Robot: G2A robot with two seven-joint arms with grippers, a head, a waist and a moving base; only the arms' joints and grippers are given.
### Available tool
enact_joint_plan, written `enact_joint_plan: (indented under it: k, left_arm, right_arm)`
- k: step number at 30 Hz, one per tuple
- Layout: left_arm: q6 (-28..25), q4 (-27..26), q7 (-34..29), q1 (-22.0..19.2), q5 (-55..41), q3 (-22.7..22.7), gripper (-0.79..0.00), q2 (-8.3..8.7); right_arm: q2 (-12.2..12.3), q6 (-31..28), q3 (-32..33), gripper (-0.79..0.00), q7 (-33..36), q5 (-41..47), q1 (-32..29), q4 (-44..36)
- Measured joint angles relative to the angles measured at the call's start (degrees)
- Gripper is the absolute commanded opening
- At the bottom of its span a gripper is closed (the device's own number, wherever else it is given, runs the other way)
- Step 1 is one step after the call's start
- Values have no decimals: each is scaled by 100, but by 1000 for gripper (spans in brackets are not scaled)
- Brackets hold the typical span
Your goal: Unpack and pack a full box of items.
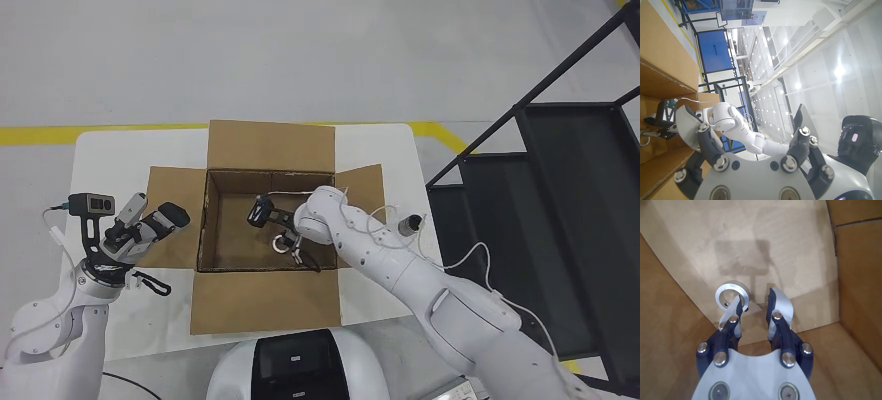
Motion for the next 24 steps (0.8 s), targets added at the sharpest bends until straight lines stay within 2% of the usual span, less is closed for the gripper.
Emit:
enact_joint_plan:
  k: [3,6,7,12,17,20,24]
  left_arm:
    - [0,0,0,0,0,0,0,0]
    - [0,0,0,0,0,0,0,0]
    - [0,0,0,0,0,0,0,0]
    - [0,0,0,0,0,0,0,0]
    - [0,0,0,0,0,0,0,0]
    - [0,0,0,0,0,0,0,0]
    - [0,0,0,0,0,0,0,0]
  right_arm:
    - [-63,-56,-63,-536,-6,26,60,140]
    - [-114,-65,-89,-665,-35,59,113,269]
    - [-127,-65,-92,-785,-44,67,127,305]
    - [-151,-131,-41,-785,-108,107,185,387]
    - [-63,-277,153,-785,-115,122,156,178]
    - [69,-364,387,-785,-80,84,40,-173]
    - [364,-469,986,-785,47,109,-382,-1139]
